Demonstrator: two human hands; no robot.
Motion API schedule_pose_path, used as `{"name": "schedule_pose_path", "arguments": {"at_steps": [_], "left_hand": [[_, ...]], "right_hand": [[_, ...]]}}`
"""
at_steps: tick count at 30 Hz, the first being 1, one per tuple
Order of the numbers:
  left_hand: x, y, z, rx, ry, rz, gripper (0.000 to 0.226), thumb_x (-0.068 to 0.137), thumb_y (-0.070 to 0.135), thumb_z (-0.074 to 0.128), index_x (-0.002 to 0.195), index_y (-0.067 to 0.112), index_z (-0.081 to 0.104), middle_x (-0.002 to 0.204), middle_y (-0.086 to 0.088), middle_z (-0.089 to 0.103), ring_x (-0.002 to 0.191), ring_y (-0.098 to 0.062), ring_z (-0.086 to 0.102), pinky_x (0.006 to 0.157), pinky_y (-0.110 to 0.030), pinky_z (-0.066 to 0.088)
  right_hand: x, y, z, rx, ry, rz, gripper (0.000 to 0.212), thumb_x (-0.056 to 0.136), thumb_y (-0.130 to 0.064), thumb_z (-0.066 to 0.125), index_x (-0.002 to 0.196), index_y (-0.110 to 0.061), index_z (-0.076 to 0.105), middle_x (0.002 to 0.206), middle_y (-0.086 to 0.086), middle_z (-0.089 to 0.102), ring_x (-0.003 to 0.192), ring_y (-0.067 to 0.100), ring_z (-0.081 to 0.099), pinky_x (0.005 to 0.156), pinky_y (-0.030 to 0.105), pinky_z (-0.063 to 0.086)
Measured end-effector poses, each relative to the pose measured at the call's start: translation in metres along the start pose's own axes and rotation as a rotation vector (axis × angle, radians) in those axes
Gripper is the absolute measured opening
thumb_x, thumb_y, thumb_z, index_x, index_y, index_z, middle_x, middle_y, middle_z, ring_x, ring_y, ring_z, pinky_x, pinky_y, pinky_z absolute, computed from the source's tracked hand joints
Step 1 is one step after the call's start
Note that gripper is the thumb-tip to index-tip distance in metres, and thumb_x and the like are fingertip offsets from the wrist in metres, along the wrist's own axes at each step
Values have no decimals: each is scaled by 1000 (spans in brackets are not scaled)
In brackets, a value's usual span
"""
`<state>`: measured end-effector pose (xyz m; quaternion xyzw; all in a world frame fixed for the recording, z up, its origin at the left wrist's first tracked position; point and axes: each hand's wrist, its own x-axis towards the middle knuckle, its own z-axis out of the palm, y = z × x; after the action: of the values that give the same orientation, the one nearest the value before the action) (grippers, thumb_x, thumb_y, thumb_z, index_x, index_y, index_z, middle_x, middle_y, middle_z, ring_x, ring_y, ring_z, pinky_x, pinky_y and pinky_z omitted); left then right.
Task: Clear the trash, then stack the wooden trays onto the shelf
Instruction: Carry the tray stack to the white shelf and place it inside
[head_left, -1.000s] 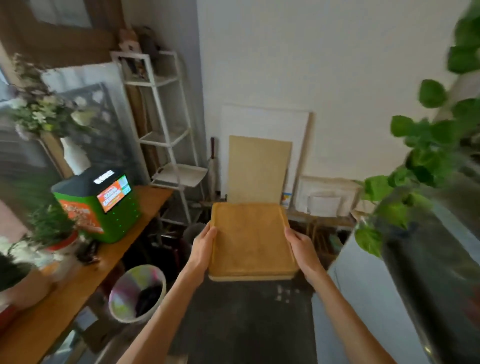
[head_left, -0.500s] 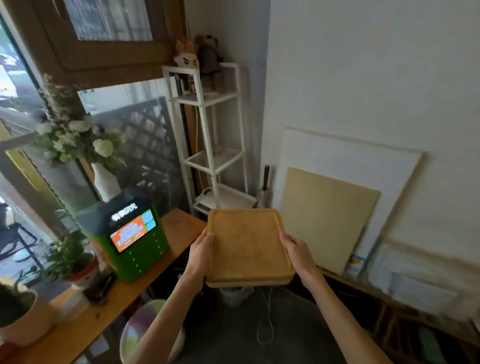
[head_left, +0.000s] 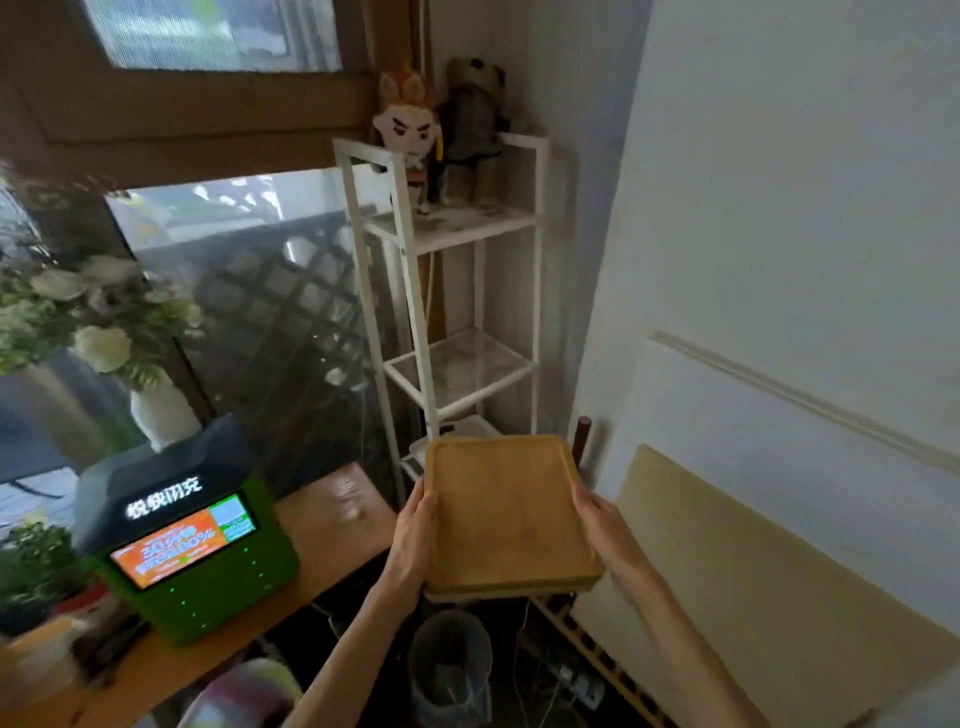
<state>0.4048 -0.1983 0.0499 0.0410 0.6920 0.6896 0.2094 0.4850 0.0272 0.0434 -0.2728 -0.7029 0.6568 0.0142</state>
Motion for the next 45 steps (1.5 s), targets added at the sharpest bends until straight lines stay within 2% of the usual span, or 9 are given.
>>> {"name": "schedule_pose_path", "arguments": {"at_steps": [2, 5, 10, 15, 18, 24, 35, 41, 45], "left_hand": [[17, 3, 12, -14, 36, -33, 48, 104, 40, 31, 151, 26, 30, 141, -7, 48, 121, -27, 54, 104, -49, 45], [40, 11, 23, -16, 80, -26, 38, 104, 42, 30, 141, 35, 35, 125, 5, 55, 107, -17, 61, 76, -28, 53], [90, 27, 26, -75, 93, -35, 37, 101, 34, 45, 133, 48, 31, 121, 10, 53, 104, -16, 62, 64, -19, 54], [150, 32, 28, -108, 50, -61, 57, 99, 38, 50, 148, 43, 21, 137, 6, 49, 115, -19, 60, 85, -33, 56], [191, 31, 30, -137, 73, -63, 67, 97, 41, 54, 152, 44, 14, 146, 3, 44, 121, -20, 56, 102, -43, 49], [259, 36, 48, -143, 193, -120, 72, 95, 45, 56, 152, 43, 12, 150, 0, 36, 127, -26, 48, 109, -50, 42], [380, 41, 62, -215, 444, -204, 76, 94, 43, 56, 152, 43, 7, 130, 3, 38, 99, -16, 53, 69, -30, 47], [442, 45, 50, -270, 522, -157, 64, 92, 22, 58, 147, 33, 27, 122, -5, 51, 103, -28, 58, 67, -35, 52], [467, 42, 35, -236, 519, -139, 64, 89, 12, 58, 145, 28, 31, 121, -5, 54, 105, -30, 59, 73, -40, 55]], "right_hand": [[32, -13, -12, -38, -61, 29, 60, 93, -66, 35, 127, -24, 60, 112, -4, 70, 99, 14, 69, 89, 34, 55], [77, -31, -22, -45, -147, 43, 60, 94, -63, 38, 133, -23, 59, 118, -1, 70, 106, 18, 68, 100, 43, 52], [145, -56, -18, -71, -135, 58, 52, 95, -56, 45, 115, -14, 68, 101, 6, 75, 93, 23, 72, 92, 45, 56], [199, -74, -20, -59, -90, 6, 39, 96, -54, 46, 107, -26, 69, 99, 0, 72, 85, 17, 72, 72, 30, 59], [238, -85, -21, -102, -82, -11, 49, 93, -59, 46, 110, -18, 69, 101, 3, 74, 91, 22, 72, 80, 37, 58], [318, -108, -24, -159, -100, -10, 40, 94, -57, 46, 104, -25, 68, 95, -2, 74, 85, 16, 72, 67, 27, 54], [487, -128, 9, -387, -319, -129, 46, 96, -61, 33, 119, -30, 58, 95, -8, 63, 84, 9, 62, 65, 25, 44], [563, -141, 47, -513, -317, -170, 46, 103, -46, 30, 132, -21, 54, 97, -2, 61, 86, 16, 60, 77, 32, 46], [584, -138, 59, -484, -316, -169, 42, 102, -49, 31, 120, -23, 60, 88, -2, 64, 78, 15, 63, 62, 27, 46]]}}
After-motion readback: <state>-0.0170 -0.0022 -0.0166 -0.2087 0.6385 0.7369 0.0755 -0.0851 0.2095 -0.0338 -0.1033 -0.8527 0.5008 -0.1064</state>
